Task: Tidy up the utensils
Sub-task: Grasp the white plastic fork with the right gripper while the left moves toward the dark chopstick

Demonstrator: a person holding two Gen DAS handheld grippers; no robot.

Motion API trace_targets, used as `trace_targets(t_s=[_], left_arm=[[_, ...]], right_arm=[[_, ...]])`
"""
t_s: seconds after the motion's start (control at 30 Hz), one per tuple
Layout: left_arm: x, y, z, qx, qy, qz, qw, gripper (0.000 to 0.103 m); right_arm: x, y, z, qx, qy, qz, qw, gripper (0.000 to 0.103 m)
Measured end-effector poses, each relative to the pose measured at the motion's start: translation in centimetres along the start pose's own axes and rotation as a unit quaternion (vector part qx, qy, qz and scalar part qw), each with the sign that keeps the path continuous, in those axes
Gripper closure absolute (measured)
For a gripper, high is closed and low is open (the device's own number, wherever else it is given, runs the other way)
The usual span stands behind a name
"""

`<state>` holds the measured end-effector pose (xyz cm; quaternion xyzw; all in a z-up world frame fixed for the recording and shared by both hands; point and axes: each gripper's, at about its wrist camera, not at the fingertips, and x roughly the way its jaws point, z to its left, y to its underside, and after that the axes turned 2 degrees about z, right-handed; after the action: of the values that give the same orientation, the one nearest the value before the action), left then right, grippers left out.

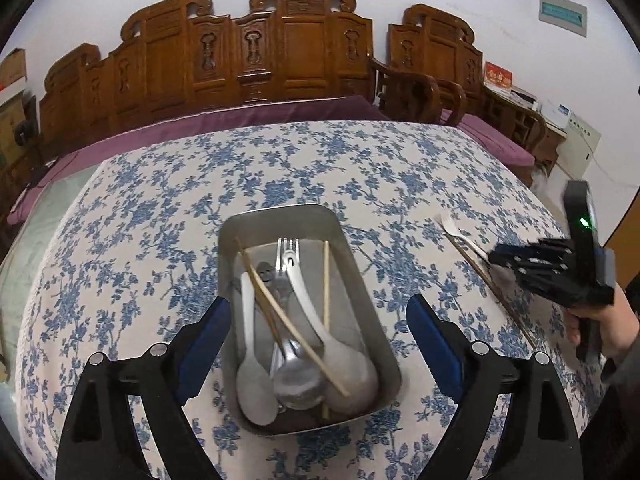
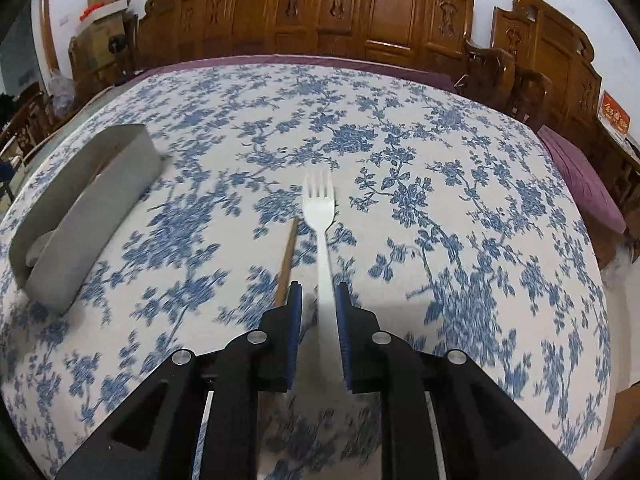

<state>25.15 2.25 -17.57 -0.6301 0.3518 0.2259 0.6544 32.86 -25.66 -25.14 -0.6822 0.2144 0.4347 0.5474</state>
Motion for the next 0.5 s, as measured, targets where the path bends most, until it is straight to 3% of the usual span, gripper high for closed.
trace_targets(t_s=[0.27, 0.5], left_arm=[[0.6, 0.6, -1.7, 0.003, -0.003, 0.007, 1.0000, 0.017], [1.1, 0.7, -4.5, 0.021, -0.006, 0.014, 0.9997, 0.017]], right_arm=[[2.8, -2.1, -0.6, -0.011, -0.010, 0.021, 1.000, 0.084], [3.0, -1.9, -1.0, -0.028, -0.019, 0.038, 0.999, 0.085]])
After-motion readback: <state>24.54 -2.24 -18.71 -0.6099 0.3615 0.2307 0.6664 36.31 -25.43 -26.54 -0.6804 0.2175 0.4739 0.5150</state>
